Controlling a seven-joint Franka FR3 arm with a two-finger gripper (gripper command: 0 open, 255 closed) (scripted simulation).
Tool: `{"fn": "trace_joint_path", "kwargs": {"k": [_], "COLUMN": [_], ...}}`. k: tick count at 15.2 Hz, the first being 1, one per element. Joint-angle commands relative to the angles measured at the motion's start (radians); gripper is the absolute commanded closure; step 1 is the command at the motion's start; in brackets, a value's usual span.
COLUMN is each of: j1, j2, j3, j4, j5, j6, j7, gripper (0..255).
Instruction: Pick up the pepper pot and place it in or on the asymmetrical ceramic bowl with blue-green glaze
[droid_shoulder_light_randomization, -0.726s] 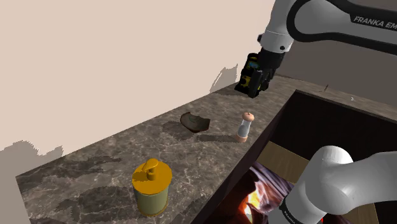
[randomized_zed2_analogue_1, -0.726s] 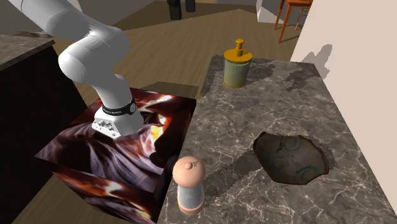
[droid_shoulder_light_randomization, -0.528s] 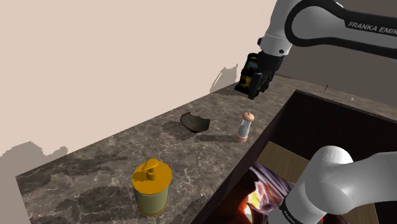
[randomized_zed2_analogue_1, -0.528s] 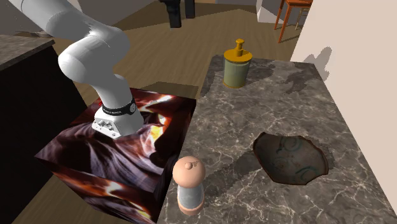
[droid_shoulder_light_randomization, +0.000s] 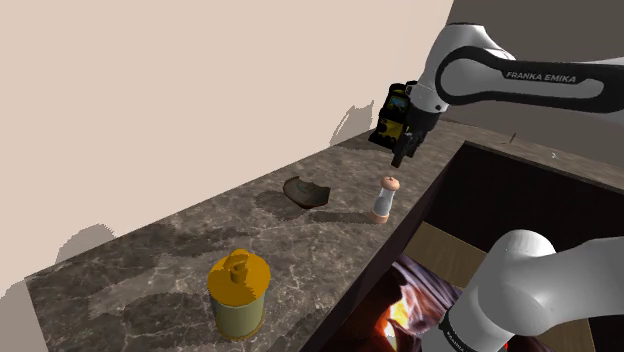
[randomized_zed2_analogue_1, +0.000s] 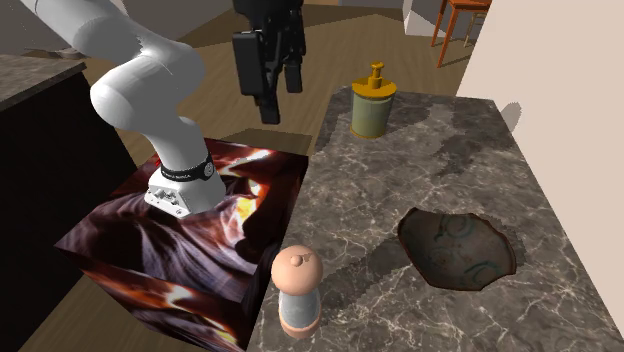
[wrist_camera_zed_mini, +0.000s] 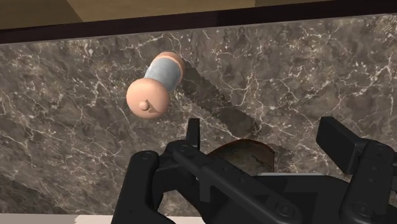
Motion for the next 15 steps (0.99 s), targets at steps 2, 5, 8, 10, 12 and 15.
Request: {"fn": "trace_joint_path", "kwargs": {"k": [2,5,8,10,12,15], "j1": [-0.014,-0.02,-0.018,-0.011,0.003,0.021], "j2": [0.02,0.072,0.141,0.195,0.256,0.314], "j3": [-0.071,-0.148,-0.229,-0.286,-0.345,-0.395], "j4": [-0.044,-0.065,-0.073,-0.07,-0.062,-0.059], "j5": [-0.026,-0.044,-0.052,-0.047,-0.033,-0.013], "j6": [0.085,0.177,0.27,0.332,0.394,0.453], "j7": [-0.063,-0.127,-0.196,-0.247,-0.302,-0.349], "gripper": [0,0,0,0,0,0]}}
